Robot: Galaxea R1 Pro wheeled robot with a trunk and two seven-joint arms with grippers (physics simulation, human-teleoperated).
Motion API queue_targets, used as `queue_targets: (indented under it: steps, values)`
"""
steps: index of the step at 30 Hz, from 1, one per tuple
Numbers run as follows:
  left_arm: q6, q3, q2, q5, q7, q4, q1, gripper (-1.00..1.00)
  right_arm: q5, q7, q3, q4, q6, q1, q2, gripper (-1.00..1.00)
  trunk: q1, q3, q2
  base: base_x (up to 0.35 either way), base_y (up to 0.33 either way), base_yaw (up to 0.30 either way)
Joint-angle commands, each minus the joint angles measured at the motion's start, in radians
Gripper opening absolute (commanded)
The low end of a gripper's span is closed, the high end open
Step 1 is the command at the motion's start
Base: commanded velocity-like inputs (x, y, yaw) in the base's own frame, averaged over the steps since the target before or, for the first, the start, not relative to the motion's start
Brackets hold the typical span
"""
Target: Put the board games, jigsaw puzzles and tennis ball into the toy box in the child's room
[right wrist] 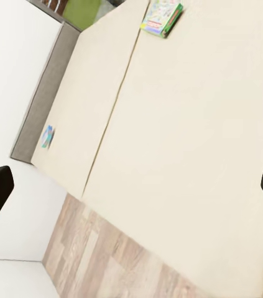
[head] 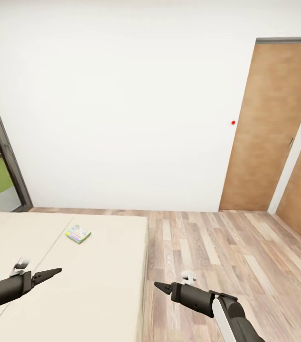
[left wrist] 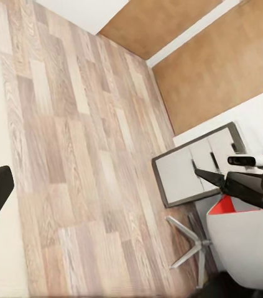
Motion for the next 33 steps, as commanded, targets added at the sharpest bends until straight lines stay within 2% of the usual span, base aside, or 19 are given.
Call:
queue_targets:
  steps: [1,14,22,33]
  values:
    - [0.011,0.001,0.0,-0.001,-0.005,0.0,0.0,1.0,-0.002,0.003,-0.003,0.0,0.006,-0.001,0.001,1.0,0.0,0.0,-0.001,0.0,0.244,-0.28]
    - [0.011,0.001,0.0,-0.001,-0.005,0.0,0.0,1.0,-0.001,0.003,-0.003,0.0,0.006,0.0,0.001,1.0,0.0,0.0,-0.001,0.0,0.233,-0.244]
    - [0.011,0.001,0.0,-0.001,-0.005,0.0,0.0,1.0,-0.001,0.002,-0.003,-0.001,0.005,0.0,0.002,1.0,0.0,0.0,-0.001,-0.02,0.244,-0.047]
    - [0.011,0.001,0.0,-0.001,-0.006,0.0,0.0,1.0,0.0,0.001,-0.003,-0.001,0.005,-0.001,0.002,1.0,0.0,0.0,-0.001,-0.011,0.077,0.004]
